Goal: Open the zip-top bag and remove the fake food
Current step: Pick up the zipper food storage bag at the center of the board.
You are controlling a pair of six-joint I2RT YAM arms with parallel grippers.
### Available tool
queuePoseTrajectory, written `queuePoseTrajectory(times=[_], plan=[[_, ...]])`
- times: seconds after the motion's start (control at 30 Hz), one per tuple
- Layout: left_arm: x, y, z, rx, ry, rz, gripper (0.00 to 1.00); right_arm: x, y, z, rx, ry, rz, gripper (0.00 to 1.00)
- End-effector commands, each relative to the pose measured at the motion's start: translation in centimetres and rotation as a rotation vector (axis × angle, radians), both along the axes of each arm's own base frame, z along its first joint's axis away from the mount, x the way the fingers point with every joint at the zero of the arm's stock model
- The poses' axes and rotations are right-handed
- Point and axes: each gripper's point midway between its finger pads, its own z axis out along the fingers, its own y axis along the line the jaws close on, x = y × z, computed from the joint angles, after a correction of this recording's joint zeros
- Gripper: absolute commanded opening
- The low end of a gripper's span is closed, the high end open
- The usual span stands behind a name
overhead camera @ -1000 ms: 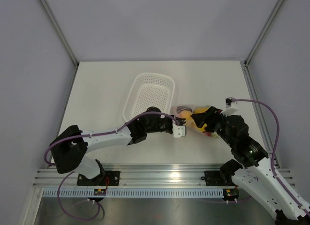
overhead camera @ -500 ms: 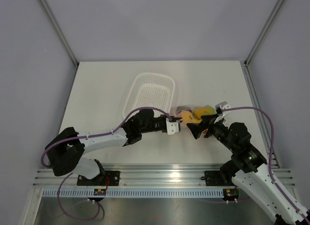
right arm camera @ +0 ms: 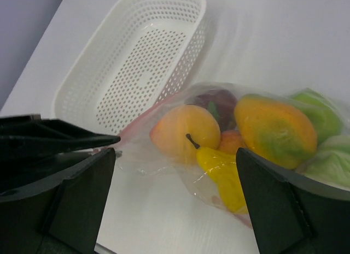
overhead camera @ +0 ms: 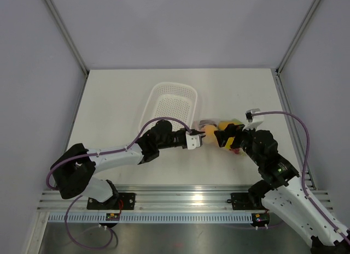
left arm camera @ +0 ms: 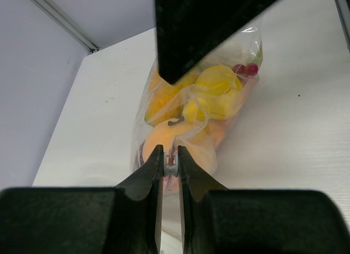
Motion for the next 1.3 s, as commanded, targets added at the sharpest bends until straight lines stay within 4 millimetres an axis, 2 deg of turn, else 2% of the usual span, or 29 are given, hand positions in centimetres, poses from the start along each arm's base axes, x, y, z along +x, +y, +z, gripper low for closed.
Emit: queuePoseTrajectory(times=[0.0,0.03,0.1,0.2,0.27,0.37,0.5,0.57,0.73,0.83,0.97,1.07,1.13,1.23,1.27], plan=[[-0.3,-0.5,3.5,-0.104,-0.055,-0.036,0.03,0.6,-2.1,2.8,0.171,0.132,-0.248,0.99],[-0.3,-0.5,3.5,-0.104,-0.057,-0.036,0.03,0.7,-1.6,3.6,0.195,0.171,-0.246,1.00],[-0.3,-0.5,3.4,-0.101,-0.053,-0.036,0.03,0.1,-1.2,3.0,0.284,0.299,-0.299,1.00],[-0.3,-0.5,3.4,-0.101,-0.058,-0.037,0.03,-0.3,0.6,3.3,0.433,0.410,-0.291,0.99],[-0.2,-0.5,3.4,-0.100,-0.057,-0.035,0.03,-0.7,1.3,2.8,0.568,0.511,-0.335,0.99],[-0.2,-0.5,3.4,-0.102,-0.061,-0.032,0.03,-1.1,1.1,1.4,0.687,0.620,-0.434,1.00],[-0.1,-0.4,3.3,-0.100,-0.062,-0.026,0.03,-1.7,1.7,-0.1,0.808,0.709,-0.462,1.00],[-0.1,-0.4,3.2,-0.096,-0.066,-0.025,0.03,-1.8,1.9,0.2,0.882,0.727,-0.468,0.98],[0.0,-0.4,3.2,-0.094,-0.069,-0.022,0.03,-1.9,2.4,-1.3,0.937,0.778,-0.477,0.94],[-0.1,-0.4,3.0,-0.091,-0.065,-0.027,0.03,-1.4,2.4,-1.7,0.941,0.782,-0.498,0.81],[-0.1,-0.4,2.9,-0.088,-0.065,-0.032,0.03,-0.6,3.2,-1.7,0.949,0.788,-0.491,0.77],[-0.2,-0.5,2.7,-0.083,-0.060,-0.038,0.03,-0.1,4.0,-2.0,0.950,0.815,-0.477,0.70],[-0.2,-0.5,2.7,-0.082,-0.061,-0.038,0.03,0.2,4.3,-2.3,0.951,0.827,-0.485,0.62],[-0.3,-0.6,2.8,-0.083,-0.059,-0.045,0.03,0.7,4.4,-2.4,0.949,0.827,-0.497,0.56],[-0.4,-0.6,2.7,-0.082,-0.058,-0.048,0.03,0.7,4.5,-2.4,0.949,0.828,-0.494,0.50]])
